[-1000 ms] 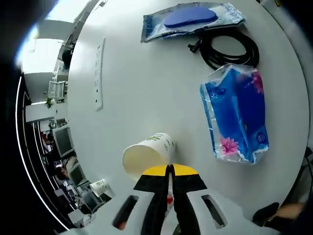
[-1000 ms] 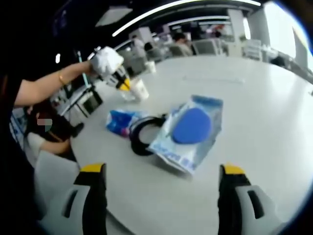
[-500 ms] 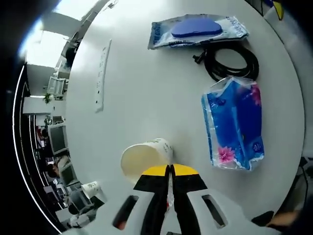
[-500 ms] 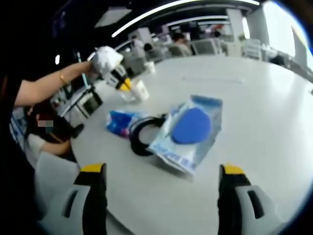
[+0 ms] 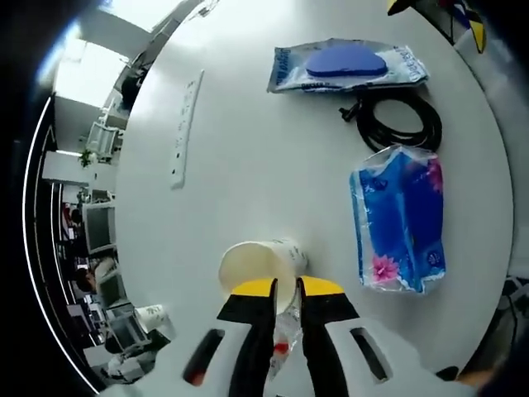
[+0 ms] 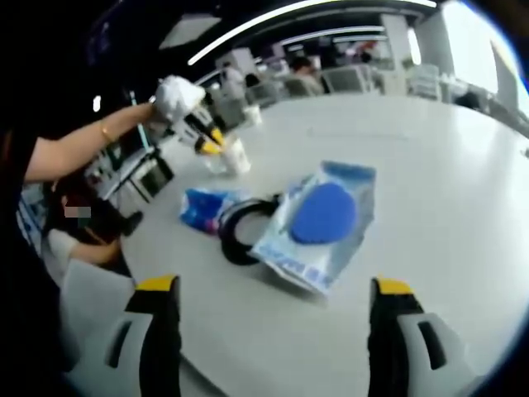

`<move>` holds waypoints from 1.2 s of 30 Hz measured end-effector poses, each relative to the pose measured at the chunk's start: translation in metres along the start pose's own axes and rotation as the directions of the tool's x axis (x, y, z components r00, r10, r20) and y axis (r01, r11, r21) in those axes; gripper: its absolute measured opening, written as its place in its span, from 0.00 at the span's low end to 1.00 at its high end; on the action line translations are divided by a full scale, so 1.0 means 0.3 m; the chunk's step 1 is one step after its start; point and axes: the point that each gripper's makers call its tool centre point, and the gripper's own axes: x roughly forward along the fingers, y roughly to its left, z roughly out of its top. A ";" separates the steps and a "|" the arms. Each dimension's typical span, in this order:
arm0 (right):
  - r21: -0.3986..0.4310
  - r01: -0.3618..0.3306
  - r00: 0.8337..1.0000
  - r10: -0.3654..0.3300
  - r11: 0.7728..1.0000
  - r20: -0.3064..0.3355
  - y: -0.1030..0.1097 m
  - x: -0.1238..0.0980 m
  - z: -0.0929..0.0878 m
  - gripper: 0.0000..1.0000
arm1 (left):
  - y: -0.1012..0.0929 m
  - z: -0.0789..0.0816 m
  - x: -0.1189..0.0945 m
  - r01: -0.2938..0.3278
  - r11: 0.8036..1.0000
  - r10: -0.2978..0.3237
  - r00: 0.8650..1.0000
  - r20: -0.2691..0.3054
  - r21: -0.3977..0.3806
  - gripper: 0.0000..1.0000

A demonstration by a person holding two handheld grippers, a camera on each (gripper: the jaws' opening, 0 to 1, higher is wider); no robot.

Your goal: Arrange the tabletop items into an orderly group along one side of the table until the central work area is clear of visible clutter.

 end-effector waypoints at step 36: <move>-0.010 -0.004 0.998 0.004 1.000 0.055 0.000 -0.017 0.052 0.95 | 0.109 0.121 -0.195 0.109 0.839 0.167 0.880 0.444 -0.533 0.57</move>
